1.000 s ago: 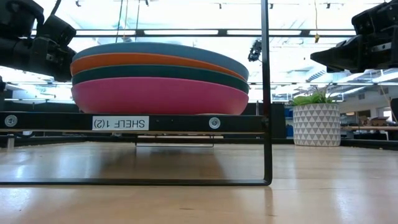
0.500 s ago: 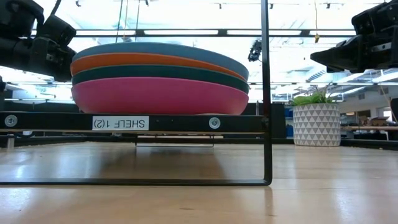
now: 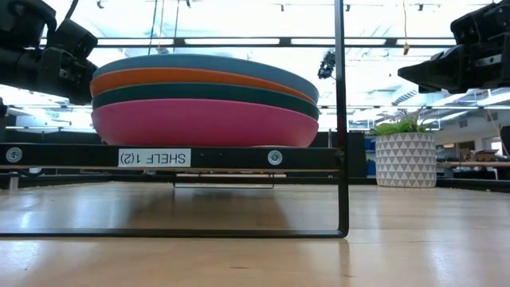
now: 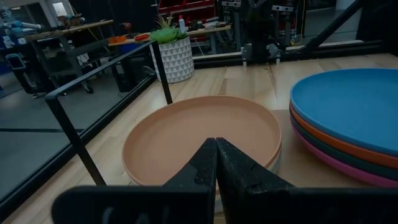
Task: Place and stack plates onto a shelf
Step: Return to Home Position
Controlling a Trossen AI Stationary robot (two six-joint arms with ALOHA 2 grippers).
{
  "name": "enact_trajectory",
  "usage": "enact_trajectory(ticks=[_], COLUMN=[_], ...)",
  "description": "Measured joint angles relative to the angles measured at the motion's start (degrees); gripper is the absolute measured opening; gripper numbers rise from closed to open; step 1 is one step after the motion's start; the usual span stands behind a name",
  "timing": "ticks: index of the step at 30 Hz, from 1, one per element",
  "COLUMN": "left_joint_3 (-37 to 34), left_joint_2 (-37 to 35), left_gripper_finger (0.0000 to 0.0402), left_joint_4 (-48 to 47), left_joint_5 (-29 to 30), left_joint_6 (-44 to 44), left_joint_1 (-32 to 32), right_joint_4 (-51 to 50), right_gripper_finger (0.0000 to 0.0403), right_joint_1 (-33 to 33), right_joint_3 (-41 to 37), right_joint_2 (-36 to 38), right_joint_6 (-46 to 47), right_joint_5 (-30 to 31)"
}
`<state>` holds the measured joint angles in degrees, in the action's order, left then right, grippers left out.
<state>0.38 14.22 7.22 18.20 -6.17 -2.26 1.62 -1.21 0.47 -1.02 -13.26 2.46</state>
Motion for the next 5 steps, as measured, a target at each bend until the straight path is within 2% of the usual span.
enact_trajectory(ticks=[5], left_joint_3=[0.0], left_joint_2=[0.0], left_gripper_finger=[0.0013], left_joint_4=[0.0], left_joint_5=[0.0], left_joint_6=[0.0], left_joint_1=[0.0], right_joint_4=[0.0], right_gripper_finger=[0.002], right_joint_1=[0.0], right_joint_3=[0.0], right_joint_2=[0.0], right_joint_6=[0.0], right_joint_5=[0.0])
